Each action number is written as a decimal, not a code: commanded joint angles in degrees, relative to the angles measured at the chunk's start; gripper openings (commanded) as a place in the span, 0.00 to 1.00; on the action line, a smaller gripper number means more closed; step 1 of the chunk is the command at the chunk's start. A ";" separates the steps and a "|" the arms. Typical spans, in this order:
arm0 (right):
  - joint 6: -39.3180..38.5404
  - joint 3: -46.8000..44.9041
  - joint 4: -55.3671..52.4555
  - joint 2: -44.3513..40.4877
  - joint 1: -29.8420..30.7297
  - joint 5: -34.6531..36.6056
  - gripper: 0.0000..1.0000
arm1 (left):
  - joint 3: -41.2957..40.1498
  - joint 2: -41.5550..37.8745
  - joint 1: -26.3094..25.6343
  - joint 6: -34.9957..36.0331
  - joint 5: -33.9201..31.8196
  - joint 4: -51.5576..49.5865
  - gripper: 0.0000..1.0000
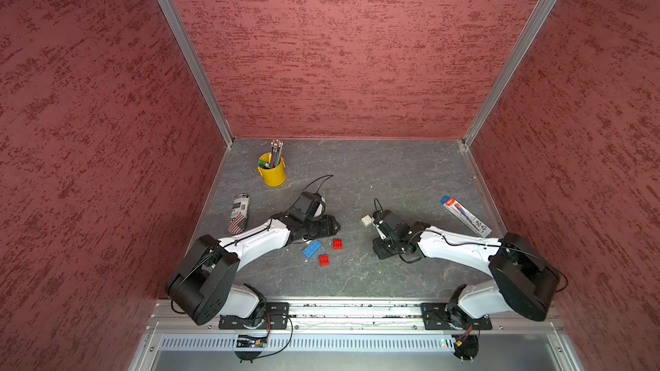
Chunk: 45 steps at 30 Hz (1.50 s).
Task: Assemble the letter y with lego
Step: Pick up the lego brick from the center of the board, then assemble the lego brick with the lego brick.
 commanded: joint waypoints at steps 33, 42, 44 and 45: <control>-20.47 21.49 -6.85 12.18 -9.73 -1.47 0.28 | -1.38 -3.82 0.36 2.35 -0.13 -0.16 0.68; -21.88 25.12 -8.73 15.71 -10.53 -4.76 0.27 | -2.24 -4.09 0.93 2.45 0.28 0.27 0.68; -21.90 25.57 -9.12 16.16 -10.54 -5.21 0.27 | -2.37 -4.07 0.91 2.44 0.32 0.43 0.68; -21.91 25.73 -9.38 16.32 -10.56 -5.36 0.27 | -2.44 -4.02 0.95 2.44 0.32 0.45 0.68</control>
